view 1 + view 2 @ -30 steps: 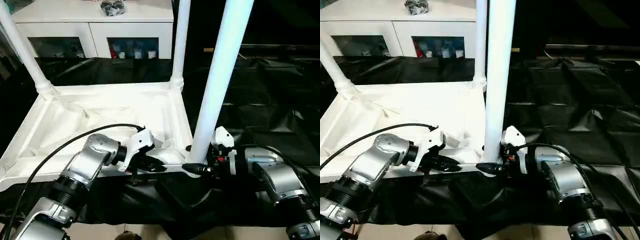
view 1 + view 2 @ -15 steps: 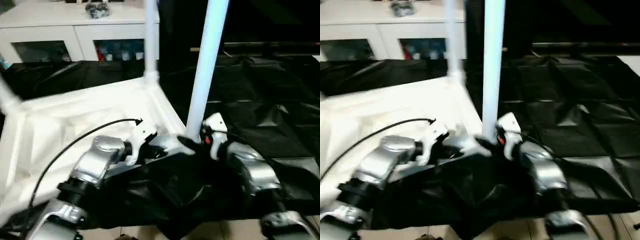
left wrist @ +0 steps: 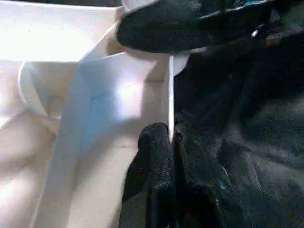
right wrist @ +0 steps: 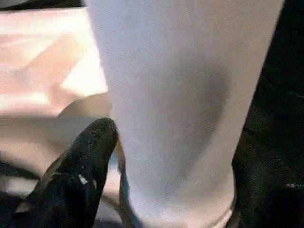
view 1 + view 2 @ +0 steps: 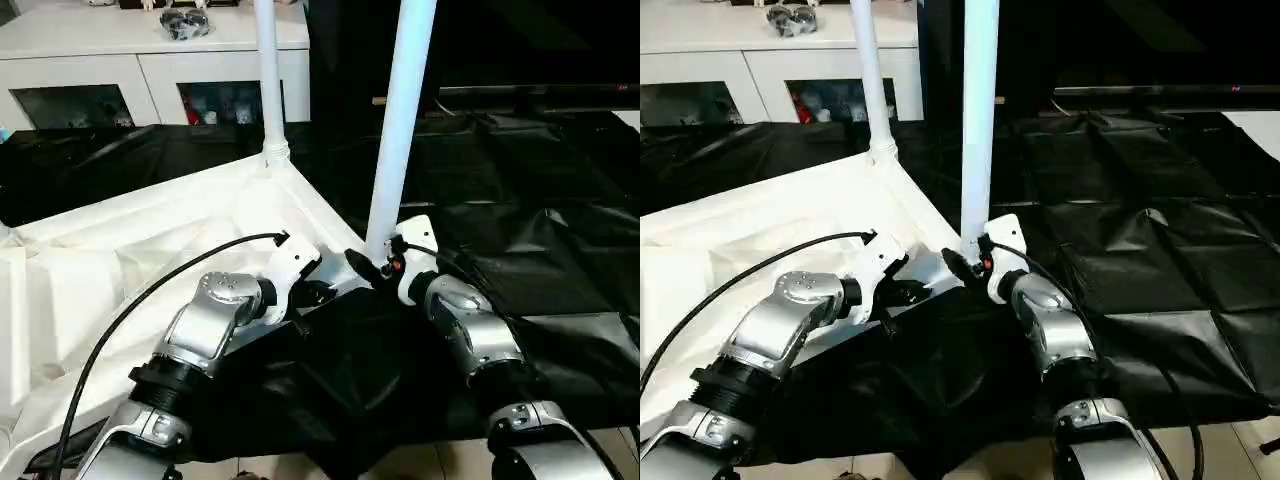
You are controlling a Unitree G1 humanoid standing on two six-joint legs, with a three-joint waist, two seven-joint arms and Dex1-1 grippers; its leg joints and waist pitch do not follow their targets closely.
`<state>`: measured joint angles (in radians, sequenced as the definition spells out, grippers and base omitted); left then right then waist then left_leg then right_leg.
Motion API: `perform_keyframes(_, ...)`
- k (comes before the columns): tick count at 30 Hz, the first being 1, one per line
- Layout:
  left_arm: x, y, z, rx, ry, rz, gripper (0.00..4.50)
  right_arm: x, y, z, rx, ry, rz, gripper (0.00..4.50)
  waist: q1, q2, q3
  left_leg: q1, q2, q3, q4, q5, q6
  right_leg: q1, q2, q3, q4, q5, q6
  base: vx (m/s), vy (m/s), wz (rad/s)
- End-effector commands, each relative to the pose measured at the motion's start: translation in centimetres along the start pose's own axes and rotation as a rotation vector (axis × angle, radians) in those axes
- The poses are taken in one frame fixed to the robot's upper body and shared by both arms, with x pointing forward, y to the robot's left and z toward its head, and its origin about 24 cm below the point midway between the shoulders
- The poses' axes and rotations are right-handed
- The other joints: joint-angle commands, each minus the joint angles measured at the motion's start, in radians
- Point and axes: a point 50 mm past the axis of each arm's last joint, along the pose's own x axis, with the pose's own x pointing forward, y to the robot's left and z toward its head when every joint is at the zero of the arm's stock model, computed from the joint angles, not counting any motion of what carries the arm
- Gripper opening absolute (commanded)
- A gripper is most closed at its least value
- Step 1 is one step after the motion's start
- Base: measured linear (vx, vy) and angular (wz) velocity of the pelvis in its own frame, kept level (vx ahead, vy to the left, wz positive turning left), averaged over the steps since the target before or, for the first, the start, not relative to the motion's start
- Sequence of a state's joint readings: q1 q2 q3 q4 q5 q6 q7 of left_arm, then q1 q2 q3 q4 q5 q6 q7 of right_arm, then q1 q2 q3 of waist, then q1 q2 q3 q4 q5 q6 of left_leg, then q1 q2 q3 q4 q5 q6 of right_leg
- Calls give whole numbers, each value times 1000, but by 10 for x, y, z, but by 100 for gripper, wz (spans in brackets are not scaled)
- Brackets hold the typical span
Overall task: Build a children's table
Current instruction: Rotate leg to tighten
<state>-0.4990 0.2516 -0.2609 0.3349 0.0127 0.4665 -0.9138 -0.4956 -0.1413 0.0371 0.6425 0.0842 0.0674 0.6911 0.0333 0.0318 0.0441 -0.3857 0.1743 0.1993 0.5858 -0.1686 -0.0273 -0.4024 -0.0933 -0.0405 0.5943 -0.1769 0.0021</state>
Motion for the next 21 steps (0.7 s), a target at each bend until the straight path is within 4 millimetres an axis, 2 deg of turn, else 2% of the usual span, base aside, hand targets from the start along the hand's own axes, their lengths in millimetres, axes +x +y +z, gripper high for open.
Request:
perform_keyframes(1,5,-14,27,109,-101,-140,0,7,30,-4,-29,19,262,363,5,-6,-60,20,49,-25,-76,-309,28,36,-47,32,-75,-227,-209,0,0,0)
perform_keyframes(3,0,-12,24,123,-93,-181,0,-5,29,-3,-54,20,358,363,9,-7,-62,18,49,-25,-72,-269,49,41,-46,30,-67,-167,-229,0,0,0)
perform_keyframes(5,-4,-10,22,128,-82,-202,0,-15,28,-3,-72,26,425,363,17,1,-63,20,52,-23,-69,-234,68,40,-47,29,-62,-122,-255,0,0,0)
perform_keyframes(7,-7,-7,20,136,-74,-217,0,-23,28,-4,-82,41,481,363,26,-2,-62,21,53,-21,-69,-240,70,42,-45,27,-63,-135,-257,0,0,0)
perform_keyframes(10,-12,-3,17,146,-63,-244,0,-37,29,-8,-74,80,582,363,37,-1,-58,25,56,-20,-72,-271,61,37,-44,27,-67,-180,-254,0,0,0)
perform_keyframes(12,-15,-1,16,148,-59,-266,0,-44,31,-10,-70,109,633,363,42,-2,-55,26,58,-21,-77,-314,41,35,-46,29,-70,-247,-238,0,0,0)
perform_keyframes(16,-19,0,14,162,-36,-292,0,-49,35,-14,-60,153,679,363,48,-4,-54,27,58,-24,-81,-340,19,31,-50,31,-75,-307,-217,0,0,0)
perform_keyframes(17,-20,0,14,164,-35,-297,0,-50,36,-14,-56,158,689,339,50,2,-53,32,58,-23,-81,-355,8,27,-50,33,-80,-322,-211,0,0,0)
perform_keyframes(19,-21,1,13,168,-32,-309,0,-52,39,-17,-49,186,714,330,51,3,-53,31,58,-25,-83,-363,-2,28,-50,33,-79,-323,-208,0,0,0)
perform_keyframes(21,-20,1,13,167,-29,-305,0,-51,40,-17,-45,191,716,302,51,7,-54,31,58,-26,-84,-368,-8,27,-49,32,-78,-310,-211,0,0,0)
